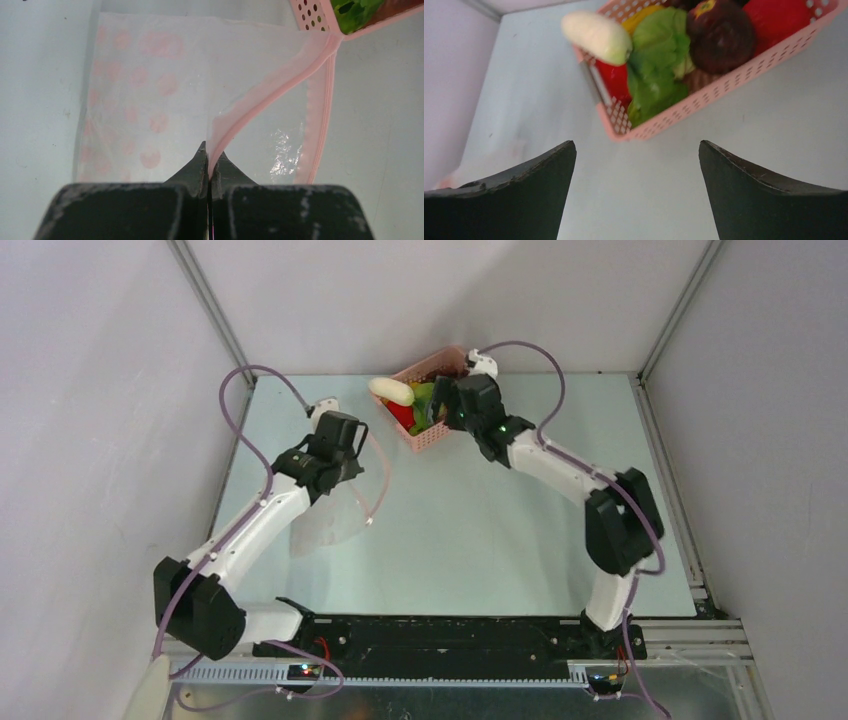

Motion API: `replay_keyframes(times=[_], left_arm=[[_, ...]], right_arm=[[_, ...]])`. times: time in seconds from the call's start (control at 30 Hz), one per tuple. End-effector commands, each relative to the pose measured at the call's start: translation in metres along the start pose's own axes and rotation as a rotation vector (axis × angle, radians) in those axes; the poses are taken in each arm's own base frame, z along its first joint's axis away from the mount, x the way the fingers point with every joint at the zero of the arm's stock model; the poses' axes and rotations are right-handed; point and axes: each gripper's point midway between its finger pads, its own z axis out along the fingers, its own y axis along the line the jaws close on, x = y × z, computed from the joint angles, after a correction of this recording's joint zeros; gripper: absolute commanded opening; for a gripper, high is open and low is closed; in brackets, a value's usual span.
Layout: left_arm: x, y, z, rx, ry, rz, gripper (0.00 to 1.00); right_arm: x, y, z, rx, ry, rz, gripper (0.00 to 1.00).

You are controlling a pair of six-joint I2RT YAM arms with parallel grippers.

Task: Place the food in the zip-top bag and seal the zipper
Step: Move the bin to the center of the board.

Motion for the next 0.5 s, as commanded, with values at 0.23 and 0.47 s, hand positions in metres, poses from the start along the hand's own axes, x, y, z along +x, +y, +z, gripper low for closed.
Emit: replay_keyframes(times=[0.23, 0.47], left_arm=[[-0.015, -0.010, -0.002, 0.044, -0.058, -0.078, 0.00], [-0.013, -0.016, 0.001, 0.066, -0.043, -0.075, 0.00]], right_arm=[[-0.020, -0.046, 0.091, 0.247, 0.004, -0.041, 0.88], [-0.016, -0.088, 0.097, 0.338, 0.027, -0.056, 0.87]])
